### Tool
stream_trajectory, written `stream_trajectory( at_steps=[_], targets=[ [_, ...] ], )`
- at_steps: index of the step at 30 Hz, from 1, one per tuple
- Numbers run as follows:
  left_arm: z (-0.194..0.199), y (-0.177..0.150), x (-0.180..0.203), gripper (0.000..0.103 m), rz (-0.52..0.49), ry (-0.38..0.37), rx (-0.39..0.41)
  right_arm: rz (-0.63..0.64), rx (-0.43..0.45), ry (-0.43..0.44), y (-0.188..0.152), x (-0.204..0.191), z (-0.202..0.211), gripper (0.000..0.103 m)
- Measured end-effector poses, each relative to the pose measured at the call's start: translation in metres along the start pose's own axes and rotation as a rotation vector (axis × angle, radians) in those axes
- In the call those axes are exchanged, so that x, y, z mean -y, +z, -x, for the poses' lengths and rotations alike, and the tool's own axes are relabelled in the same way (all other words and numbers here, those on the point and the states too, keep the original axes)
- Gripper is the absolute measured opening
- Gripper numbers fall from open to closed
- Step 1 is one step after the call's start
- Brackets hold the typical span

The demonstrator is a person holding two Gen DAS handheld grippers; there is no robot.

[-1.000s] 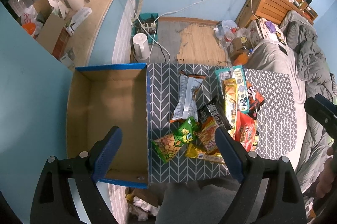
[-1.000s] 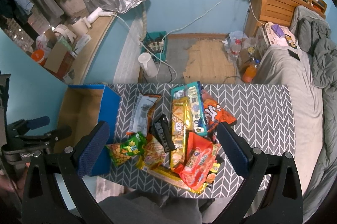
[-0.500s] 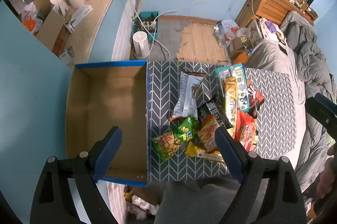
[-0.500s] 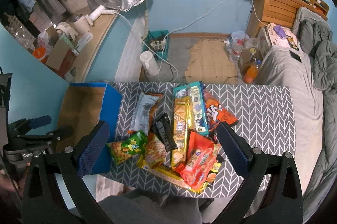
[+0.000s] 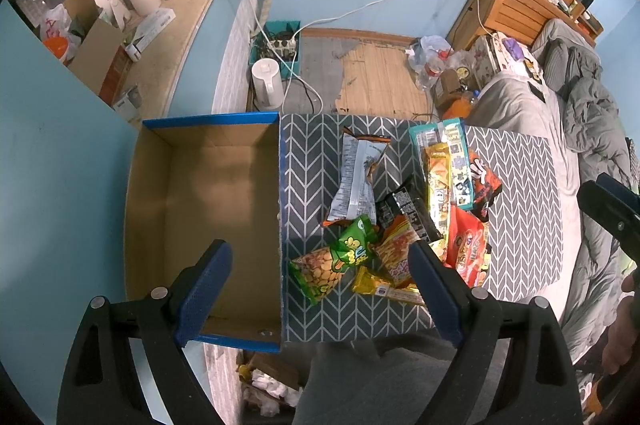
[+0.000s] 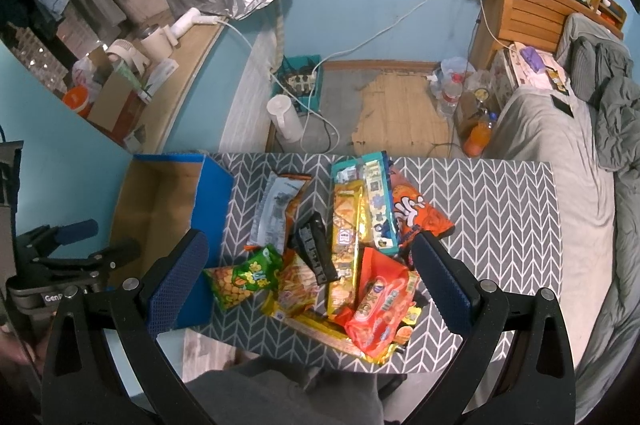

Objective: Organize snacks

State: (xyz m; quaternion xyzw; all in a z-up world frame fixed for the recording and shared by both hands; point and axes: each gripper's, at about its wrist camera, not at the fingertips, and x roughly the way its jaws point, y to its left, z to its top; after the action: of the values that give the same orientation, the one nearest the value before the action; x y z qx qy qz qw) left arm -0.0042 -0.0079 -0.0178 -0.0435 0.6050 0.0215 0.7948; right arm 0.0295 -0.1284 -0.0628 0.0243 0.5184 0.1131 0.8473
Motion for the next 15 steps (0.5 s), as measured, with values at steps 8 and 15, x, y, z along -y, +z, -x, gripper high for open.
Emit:
stream_trajectory(
  at_steps=[8, 15],
  targets=[
    [0.0012, -0.0005, -0.0003, 0.091, 0.000, -0.003, -0.001, 0.001, -0.002, 0.001, -0.0011, -0.0023, -0.0007, 0.101],
    [0.0010, -0.0011, 0.0002, 0.091, 0.002, -0.004, -0.002, 0.001, -0.003, 0.001, -0.0028, -0.0043, -0.0018, 0.101]
  ],
)
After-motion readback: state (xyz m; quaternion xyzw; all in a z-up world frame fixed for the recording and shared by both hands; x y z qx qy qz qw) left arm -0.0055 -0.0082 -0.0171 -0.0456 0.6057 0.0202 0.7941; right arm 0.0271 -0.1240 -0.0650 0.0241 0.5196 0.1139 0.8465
